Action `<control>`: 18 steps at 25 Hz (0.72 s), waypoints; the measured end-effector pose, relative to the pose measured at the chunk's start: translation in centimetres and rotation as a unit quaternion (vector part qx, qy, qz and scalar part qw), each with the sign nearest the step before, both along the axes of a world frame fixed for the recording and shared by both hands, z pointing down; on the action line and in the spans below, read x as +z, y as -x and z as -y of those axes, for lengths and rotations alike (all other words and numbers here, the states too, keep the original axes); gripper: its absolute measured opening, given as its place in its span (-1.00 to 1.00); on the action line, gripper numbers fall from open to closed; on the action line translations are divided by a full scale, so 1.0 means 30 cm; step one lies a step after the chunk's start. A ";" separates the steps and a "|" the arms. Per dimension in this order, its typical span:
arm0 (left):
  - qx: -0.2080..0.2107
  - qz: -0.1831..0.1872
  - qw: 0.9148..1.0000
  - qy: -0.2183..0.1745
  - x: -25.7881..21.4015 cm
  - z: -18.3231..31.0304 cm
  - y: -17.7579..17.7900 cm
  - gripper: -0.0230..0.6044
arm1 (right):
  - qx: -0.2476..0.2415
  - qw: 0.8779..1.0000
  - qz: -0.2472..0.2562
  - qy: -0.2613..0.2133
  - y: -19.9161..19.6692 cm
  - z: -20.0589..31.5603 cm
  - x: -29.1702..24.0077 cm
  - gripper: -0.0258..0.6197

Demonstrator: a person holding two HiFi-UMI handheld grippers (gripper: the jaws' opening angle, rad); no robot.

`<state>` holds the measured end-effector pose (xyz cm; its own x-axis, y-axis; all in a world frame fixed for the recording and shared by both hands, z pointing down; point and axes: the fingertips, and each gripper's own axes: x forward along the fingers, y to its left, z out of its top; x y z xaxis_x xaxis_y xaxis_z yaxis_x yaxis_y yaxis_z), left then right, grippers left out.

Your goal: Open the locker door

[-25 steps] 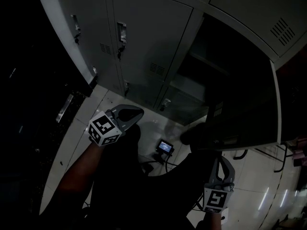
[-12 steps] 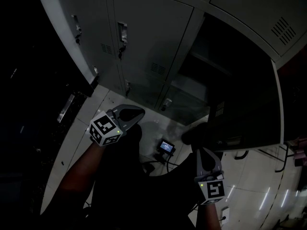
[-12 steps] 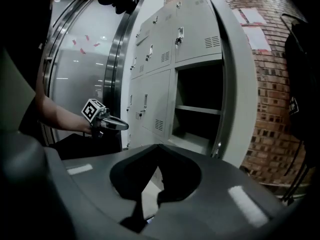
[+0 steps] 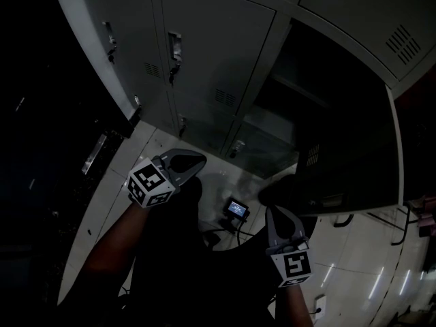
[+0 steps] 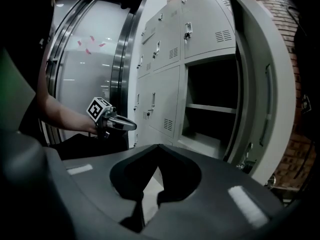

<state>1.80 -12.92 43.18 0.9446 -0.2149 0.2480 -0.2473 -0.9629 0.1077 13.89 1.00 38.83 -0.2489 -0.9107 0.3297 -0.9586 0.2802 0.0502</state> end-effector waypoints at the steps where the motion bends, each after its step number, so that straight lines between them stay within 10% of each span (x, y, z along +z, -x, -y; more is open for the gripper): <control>1: 0.000 0.000 1.000 0.000 0.000 0.000 0.000 -0.89 | 0.001 1.000 0.003 0.001 -0.002 0.000 0.002 -0.92; 18: 0.001 0.000 1.000 -0.001 0.000 0.001 -0.003 -0.89 | 0.003 1.000 0.005 0.007 -0.006 0.004 0.015 -0.92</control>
<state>1.89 -12.95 43.18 0.9448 -0.2132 0.2487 -0.2454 -0.9636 0.1063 14.06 0.88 39.29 -0.2458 -0.9079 0.3397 -0.9610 0.2742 0.0375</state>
